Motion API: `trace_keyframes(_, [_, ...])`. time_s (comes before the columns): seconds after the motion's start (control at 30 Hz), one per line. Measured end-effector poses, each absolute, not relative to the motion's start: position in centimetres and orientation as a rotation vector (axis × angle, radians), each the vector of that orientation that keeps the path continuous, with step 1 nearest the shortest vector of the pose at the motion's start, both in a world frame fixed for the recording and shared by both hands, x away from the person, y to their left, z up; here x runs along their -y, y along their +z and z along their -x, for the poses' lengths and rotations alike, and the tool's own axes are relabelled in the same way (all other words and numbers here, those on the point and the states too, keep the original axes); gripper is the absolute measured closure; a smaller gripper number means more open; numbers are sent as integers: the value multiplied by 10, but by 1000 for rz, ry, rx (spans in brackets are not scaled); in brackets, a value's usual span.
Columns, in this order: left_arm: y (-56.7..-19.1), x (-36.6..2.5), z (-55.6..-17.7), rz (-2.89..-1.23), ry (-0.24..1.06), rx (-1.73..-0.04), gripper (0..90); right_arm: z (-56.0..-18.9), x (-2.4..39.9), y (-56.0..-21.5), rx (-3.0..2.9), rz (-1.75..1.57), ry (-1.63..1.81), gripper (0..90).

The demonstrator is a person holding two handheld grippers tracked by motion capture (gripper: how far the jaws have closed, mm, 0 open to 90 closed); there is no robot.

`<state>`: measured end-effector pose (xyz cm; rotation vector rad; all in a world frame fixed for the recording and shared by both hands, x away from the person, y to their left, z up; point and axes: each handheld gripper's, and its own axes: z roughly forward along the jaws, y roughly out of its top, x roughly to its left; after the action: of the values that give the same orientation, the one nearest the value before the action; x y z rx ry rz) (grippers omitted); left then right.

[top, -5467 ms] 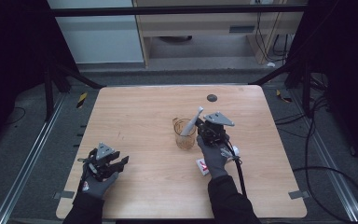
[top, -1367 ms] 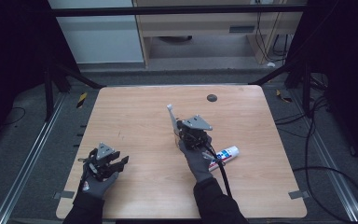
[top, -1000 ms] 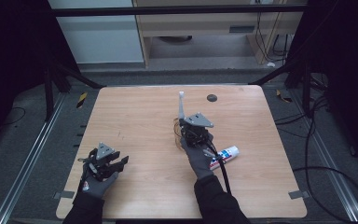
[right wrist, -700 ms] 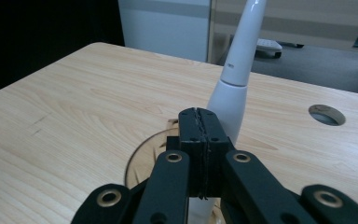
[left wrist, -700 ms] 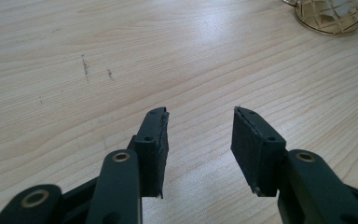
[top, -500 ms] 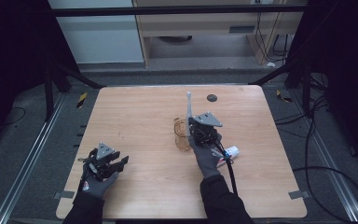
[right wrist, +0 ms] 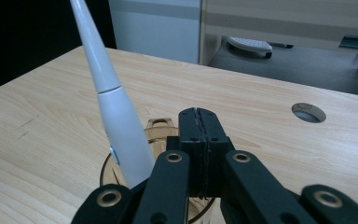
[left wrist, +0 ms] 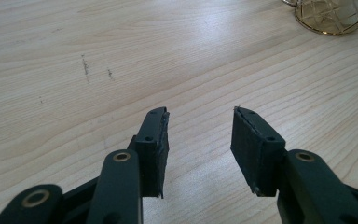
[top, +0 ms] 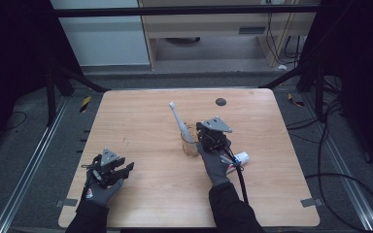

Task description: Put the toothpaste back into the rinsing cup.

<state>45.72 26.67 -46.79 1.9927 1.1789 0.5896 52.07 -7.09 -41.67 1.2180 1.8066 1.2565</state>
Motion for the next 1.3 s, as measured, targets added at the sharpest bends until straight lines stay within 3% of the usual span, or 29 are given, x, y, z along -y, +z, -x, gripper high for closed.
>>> trace_keyframes(0.47, [-467,-267,-457,-1995,592,-1177,556,-516,76,-411,-1810,-1195,1279,874])
trace_keyframes(1.03, [-468,-266,-458,-2003,591,-1184,547,-489,168,-395,-1829,-1220,1234,478])
trace_keyframes(1.3, [-468,-264,-460,-2010,587,-1186,541,-476,192,-408,-1868,-1225,1192,414])
